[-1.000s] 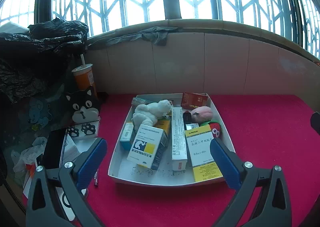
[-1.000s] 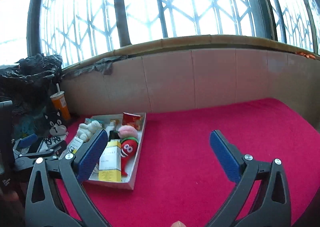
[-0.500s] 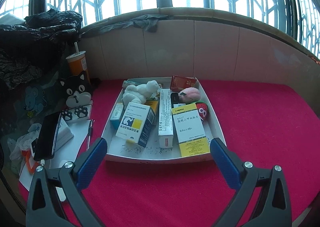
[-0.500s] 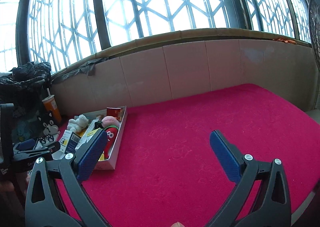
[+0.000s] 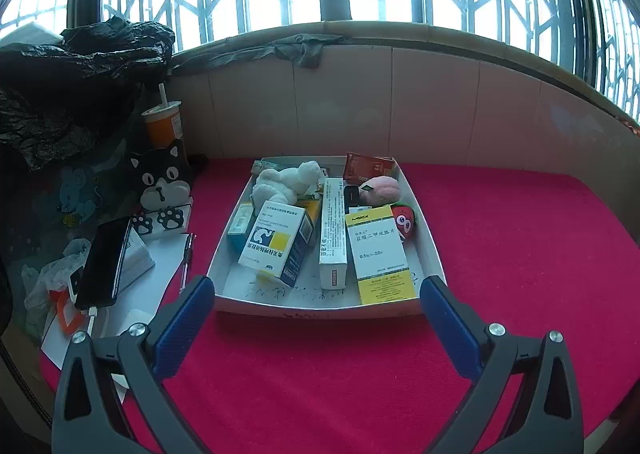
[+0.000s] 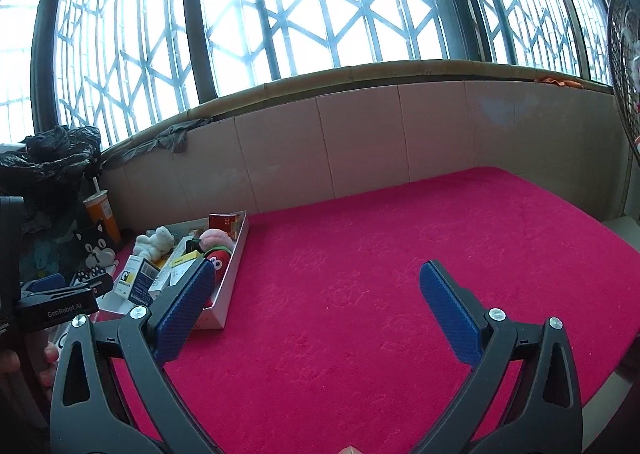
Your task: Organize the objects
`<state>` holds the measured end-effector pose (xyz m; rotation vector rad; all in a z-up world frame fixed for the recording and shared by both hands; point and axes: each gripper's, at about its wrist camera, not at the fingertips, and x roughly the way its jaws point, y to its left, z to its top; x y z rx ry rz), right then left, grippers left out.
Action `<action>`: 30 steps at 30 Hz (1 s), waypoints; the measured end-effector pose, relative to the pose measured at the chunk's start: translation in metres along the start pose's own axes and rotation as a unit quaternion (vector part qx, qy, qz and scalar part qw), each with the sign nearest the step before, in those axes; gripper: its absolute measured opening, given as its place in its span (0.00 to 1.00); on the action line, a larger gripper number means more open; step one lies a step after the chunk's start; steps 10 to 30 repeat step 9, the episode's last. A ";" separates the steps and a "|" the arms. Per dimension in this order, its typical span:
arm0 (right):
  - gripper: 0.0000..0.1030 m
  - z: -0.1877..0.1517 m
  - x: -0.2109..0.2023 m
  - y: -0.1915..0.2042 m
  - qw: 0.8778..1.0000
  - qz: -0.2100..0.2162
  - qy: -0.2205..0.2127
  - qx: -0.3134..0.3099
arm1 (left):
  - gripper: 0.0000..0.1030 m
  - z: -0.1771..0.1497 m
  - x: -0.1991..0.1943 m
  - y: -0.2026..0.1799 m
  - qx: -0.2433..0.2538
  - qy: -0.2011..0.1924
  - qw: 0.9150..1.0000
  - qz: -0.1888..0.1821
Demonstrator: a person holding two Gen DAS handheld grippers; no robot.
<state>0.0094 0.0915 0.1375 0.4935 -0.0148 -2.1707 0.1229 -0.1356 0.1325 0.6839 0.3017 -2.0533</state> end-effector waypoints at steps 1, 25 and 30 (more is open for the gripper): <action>1.00 0.000 0.000 -0.001 1.000 0.001 0.001 0.000 | 1.00 0.000 0.000 0.000 -0.001 0.001 1.000 0.000; 1.00 -0.004 0.006 -0.002 1.000 0.001 0.016 0.007 | 1.00 -0.002 0.002 0.001 -0.004 0.002 1.000 -0.006; 1.00 -0.004 0.006 -0.002 1.000 0.001 0.016 0.007 | 1.00 -0.002 0.002 0.001 -0.004 0.002 1.000 -0.006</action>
